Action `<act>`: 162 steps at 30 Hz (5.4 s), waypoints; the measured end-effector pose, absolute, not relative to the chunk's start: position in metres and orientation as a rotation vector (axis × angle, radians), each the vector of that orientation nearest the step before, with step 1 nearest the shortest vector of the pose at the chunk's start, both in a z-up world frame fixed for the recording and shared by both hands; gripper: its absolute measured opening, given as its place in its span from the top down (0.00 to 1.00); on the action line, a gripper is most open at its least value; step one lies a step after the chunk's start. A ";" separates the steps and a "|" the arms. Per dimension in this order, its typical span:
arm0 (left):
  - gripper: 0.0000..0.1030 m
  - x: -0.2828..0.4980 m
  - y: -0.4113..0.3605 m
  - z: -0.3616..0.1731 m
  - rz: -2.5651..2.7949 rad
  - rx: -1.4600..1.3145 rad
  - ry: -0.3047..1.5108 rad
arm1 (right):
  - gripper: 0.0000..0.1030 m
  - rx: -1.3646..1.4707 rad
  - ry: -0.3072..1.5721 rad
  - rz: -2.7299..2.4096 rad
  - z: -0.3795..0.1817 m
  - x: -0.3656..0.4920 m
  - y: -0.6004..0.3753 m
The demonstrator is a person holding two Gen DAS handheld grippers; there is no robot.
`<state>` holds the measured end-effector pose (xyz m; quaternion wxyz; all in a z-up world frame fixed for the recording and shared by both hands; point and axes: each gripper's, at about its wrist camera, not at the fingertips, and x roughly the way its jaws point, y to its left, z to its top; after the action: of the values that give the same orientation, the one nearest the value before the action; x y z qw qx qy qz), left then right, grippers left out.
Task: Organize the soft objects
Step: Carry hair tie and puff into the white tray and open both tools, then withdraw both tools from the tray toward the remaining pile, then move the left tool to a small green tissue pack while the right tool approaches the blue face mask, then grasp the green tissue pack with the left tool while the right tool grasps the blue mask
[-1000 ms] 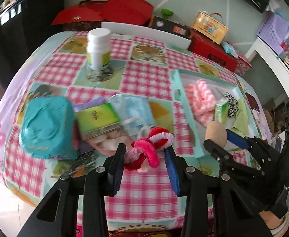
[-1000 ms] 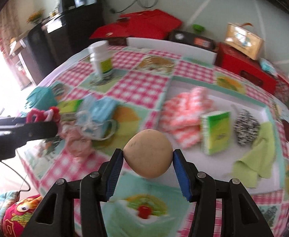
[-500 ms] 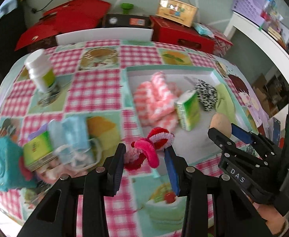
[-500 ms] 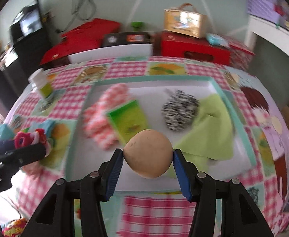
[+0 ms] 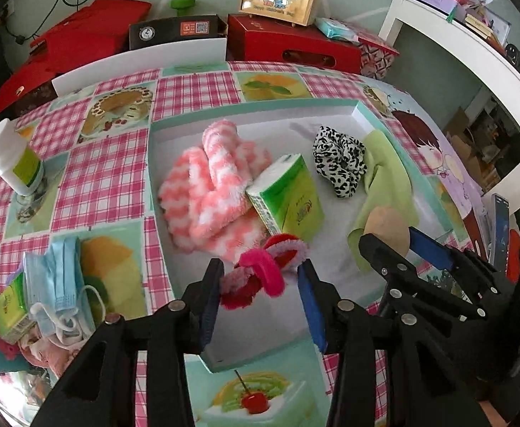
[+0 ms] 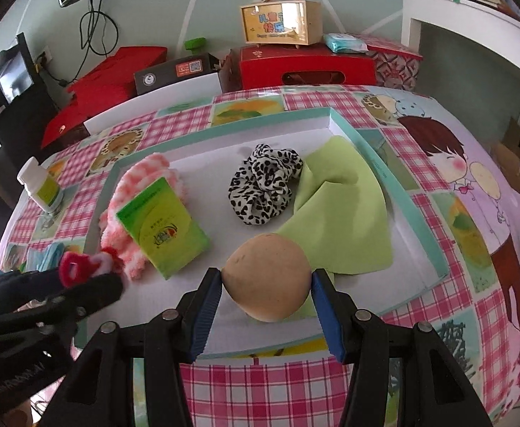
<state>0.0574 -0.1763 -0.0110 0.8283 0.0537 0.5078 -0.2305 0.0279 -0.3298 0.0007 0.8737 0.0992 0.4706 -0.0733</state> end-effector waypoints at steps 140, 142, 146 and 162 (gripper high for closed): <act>0.40 0.152 -0.015 -0.041 -0.545 0.544 1.461 | 0.25 -0.085 1.137 0.414 -0.031 0.125 -0.102; 0.43 0.152 -0.017 -0.044 -0.538 0.543 1.457 | 0.26 -0.083 1.131 0.414 -0.031 0.125 -0.102; 0.45 0.154 -0.016 -0.048 -0.529 0.514 1.448 | 0.27 -0.068 1.128 0.418 -0.032 0.126 -0.103; 0.47 0.185 0.052 -0.019 -0.341 0.048 1.293 | 0.27 -0.057 1.120 0.410 -0.033 0.127 -0.104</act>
<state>0.1853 0.0519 -0.0193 0.7844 0.0222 0.5994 -0.1579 0.1273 -0.1045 -0.0330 0.8269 -0.0267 0.5275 0.1932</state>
